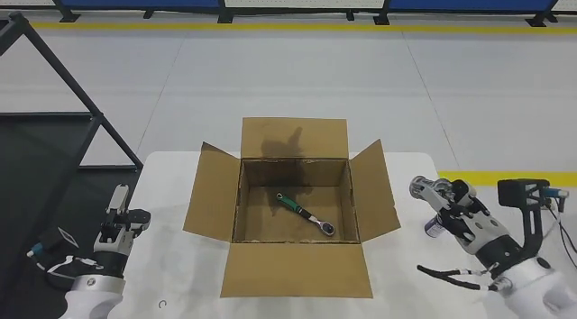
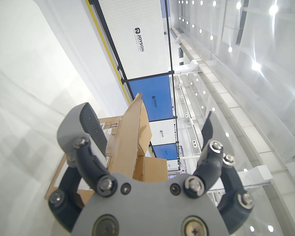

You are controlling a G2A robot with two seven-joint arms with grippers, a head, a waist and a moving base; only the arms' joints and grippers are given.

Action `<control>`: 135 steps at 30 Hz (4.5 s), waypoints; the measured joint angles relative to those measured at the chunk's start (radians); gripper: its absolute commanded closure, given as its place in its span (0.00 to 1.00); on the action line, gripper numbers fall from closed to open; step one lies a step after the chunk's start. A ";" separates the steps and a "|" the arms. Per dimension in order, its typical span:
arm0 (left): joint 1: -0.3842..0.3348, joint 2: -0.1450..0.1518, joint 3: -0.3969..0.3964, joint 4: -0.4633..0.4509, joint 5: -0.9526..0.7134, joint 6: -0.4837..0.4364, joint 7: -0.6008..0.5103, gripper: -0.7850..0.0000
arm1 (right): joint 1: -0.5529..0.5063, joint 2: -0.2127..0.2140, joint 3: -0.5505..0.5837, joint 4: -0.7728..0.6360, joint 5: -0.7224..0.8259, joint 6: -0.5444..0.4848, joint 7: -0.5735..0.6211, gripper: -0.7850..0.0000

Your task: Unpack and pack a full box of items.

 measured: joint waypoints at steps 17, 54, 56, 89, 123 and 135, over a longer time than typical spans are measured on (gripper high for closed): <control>-0.044 0.005 0.015 0.021 -0.012 -0.027 -0.036 0.00 | -0.005 0.037 0.004 0.213 -0.098 -0.019 0.177 1.00; -0.044 0.005 0.014 0.021 -0.012 -0.026 -0.036 0.00 | 0.184 0.041 -0.281 0.636 -0.456 0.188 0.095 1.00; -0.044 0.005 0.014 0.021 -0.012 -0.026 -0.036 0.00 | 0.192 0.041 -0.284 0.653 -0.453 0.189 0.091 1.00; -0.044 0.005 0.014 0.021 -0.012 -0.026 -0.036 0.00 | 0.216 0.044 -0.294 0.671 -0.439 0.220 0.078 0.12; -0.044 0.005 0.014 0.021 -0.012 -0.026 -0.036 0.00 | -0.128 0.068 -0.065 -0.037 -0.058 -0.030 -0.062 0.00; -0.044 0.005 0.014 0.021 -0.012 -0.026 -0.036 0.00 | -0.130 0.068 -0.075 -0.036 -0.052 -0.041 -0.073 0.00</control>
